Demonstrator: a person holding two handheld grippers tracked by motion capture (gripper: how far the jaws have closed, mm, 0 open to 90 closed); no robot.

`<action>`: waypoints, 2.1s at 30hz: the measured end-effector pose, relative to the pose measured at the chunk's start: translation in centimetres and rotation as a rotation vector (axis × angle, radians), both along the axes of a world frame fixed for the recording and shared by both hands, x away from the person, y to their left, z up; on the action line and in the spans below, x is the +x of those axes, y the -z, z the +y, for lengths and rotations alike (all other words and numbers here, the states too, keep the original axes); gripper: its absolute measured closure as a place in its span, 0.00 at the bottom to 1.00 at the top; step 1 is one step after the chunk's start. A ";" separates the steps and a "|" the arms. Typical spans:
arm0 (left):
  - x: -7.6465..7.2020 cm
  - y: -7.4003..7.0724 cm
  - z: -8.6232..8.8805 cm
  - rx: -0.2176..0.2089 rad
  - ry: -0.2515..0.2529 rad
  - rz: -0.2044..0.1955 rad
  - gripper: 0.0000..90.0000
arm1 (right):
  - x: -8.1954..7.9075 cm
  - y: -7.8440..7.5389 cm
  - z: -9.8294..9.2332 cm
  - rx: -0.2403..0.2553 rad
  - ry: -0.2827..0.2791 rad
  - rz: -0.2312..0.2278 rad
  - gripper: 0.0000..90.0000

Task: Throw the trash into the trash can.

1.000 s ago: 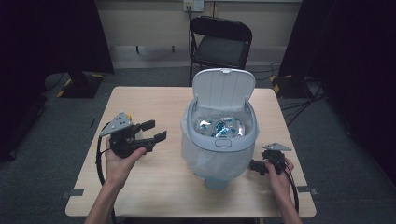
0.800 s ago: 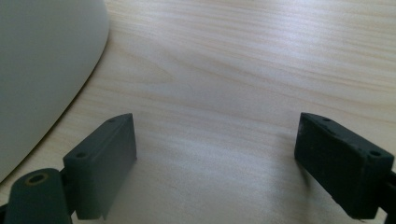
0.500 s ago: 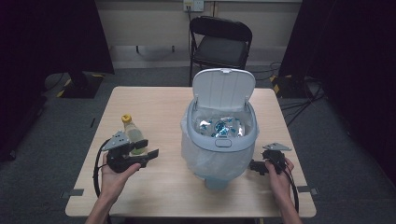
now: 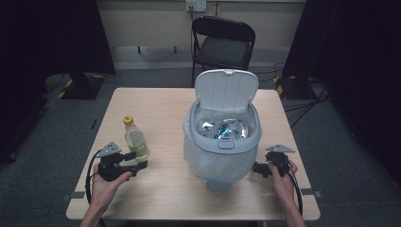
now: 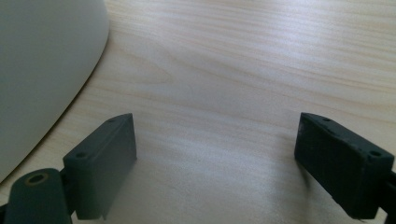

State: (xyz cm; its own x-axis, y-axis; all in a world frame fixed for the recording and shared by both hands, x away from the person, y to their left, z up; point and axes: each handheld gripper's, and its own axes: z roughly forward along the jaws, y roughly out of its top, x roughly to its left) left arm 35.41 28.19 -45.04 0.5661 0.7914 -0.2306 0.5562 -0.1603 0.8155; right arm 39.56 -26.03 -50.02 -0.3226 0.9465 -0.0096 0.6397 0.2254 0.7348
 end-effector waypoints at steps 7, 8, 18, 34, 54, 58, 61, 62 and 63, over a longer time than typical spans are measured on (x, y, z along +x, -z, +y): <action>1.2 0.0 0.8 0.026 -0.110 -0.008 0.21 | 0.0 0.0 0.0 -0.001 -0.001 -0.001 0.13; 1.4 -0.1 0.8 0.041 -0.120 -0.017 0.21 | 0.0 0.0 0.0 -0.001 0.000 0.000 0.13; 5.4 -0.9 -0.4 0.128 -0.082 -0.034 0.18 | 0.0 0.0 0.0 -0.001 -0.002 -0.001 0.13; 6.1 1.7 -0.6 0.153 -0.117 -0.020 0.25 | 0.0 0.0 0.0 -0.001 0.000 -0.001 0.13; 6.2 2.3 -1.2 0.200 -0.152 -0.059 0.23 | 0.0 0.0 0.0 -0.001 0.000 0.000 0.13; 6.4 2.5 -1.3 0.191 -0.152 -0.063 0.22 | 0.0 0.0 0.0 0.000 0.000 0.000 0.13; 6.4 2.6 -1.4 0.200 -0.135 -0.047 0.28 | 0.0 0.0 0.0 -0.001 0.000 0.000 0.13; 6.4 2.6 -1.4 0.215 -0.138 -0.047 0.30 | 0.0 0.0 0.0 -0.001 0.000 0.000 0.13; 6.4 2.5 -1.4 0.218 -0.138 -0.048 0.30 | 0.0 0.0 0.0 0.000 0.000 0.000 0.13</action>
